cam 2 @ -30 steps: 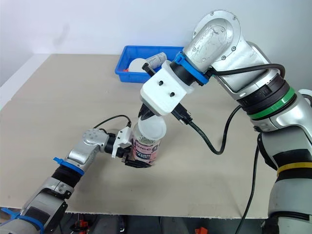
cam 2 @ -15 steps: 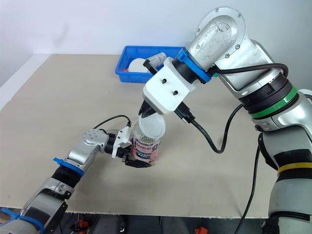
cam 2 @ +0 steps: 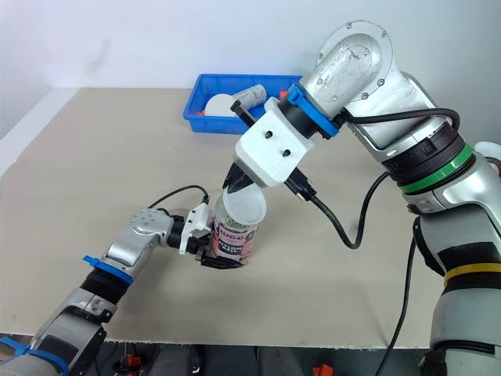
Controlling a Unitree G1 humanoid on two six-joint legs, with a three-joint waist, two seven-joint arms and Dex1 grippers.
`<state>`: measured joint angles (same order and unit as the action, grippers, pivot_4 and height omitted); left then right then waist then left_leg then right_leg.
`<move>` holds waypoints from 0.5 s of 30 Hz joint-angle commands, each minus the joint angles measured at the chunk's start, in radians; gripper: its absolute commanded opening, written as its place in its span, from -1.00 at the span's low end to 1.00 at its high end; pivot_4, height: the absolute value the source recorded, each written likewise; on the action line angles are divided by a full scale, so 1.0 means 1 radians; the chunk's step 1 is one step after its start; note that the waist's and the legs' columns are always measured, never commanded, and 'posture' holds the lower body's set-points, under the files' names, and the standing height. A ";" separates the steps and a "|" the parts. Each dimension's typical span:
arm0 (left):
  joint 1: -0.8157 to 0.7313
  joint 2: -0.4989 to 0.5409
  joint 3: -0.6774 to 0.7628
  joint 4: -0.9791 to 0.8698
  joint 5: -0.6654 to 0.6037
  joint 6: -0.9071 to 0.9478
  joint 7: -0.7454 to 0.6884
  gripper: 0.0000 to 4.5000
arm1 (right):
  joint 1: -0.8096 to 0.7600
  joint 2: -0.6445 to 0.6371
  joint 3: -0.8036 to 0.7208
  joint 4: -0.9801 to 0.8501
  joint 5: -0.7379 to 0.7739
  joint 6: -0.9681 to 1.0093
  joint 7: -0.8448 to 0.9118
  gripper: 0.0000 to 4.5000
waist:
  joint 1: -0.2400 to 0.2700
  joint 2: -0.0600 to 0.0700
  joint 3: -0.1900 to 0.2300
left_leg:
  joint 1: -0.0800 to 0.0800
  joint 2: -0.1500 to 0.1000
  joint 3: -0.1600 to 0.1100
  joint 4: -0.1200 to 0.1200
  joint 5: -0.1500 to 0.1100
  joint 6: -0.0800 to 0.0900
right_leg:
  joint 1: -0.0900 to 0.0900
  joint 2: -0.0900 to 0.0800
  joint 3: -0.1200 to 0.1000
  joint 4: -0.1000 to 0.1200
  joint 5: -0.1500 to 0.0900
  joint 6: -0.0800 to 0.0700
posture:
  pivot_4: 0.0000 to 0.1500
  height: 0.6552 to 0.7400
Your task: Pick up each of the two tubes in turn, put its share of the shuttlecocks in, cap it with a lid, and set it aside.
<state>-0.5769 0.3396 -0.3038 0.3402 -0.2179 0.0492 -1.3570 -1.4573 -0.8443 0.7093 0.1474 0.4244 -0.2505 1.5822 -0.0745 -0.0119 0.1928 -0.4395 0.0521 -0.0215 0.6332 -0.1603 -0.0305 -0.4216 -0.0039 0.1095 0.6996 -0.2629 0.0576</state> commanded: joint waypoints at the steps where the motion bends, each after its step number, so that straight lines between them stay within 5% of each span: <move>1: 0.016 0.015 0.020 -0.003 0.004 0.003 0.025 0.61 | -0.055 -0.012 -0.006 0.021 0.013 -0.051 0.032 -1.00 | 0.000 0.000 0.000 | 0.000 0.000 0.000 0.000 0.000 0.000 | 0.000 0.000 0.000 0.000 0.000 0.000 | 1.00 0.15; 15: 0.033 0.030 0.029 -0.030 -0.004 0.014 0.043 0.61 | -0.068 -0.027 0.033 0.035 0.065 -0.111 0.032 -1.00 | -0.001 0.000 0.000 | 0.000 0.000 0.000 0.000 0.000 0.000 | 0.000 0.000 0.001 0.000 0.001 0.000 | 1.00 0.15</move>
<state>-0.5546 0.3436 -0.2970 0.3200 -0.2263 0.0523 -1.3305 -1.4906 -0.8725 0.7738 0.1812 0.4673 -0.3479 1.5822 -0.0752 -0.0119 0.1928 -0.4393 0.0526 -0.0211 0.6334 -0.1602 -0.0304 -0.4217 -0.0036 0.1100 0.6996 -0.2624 0.0571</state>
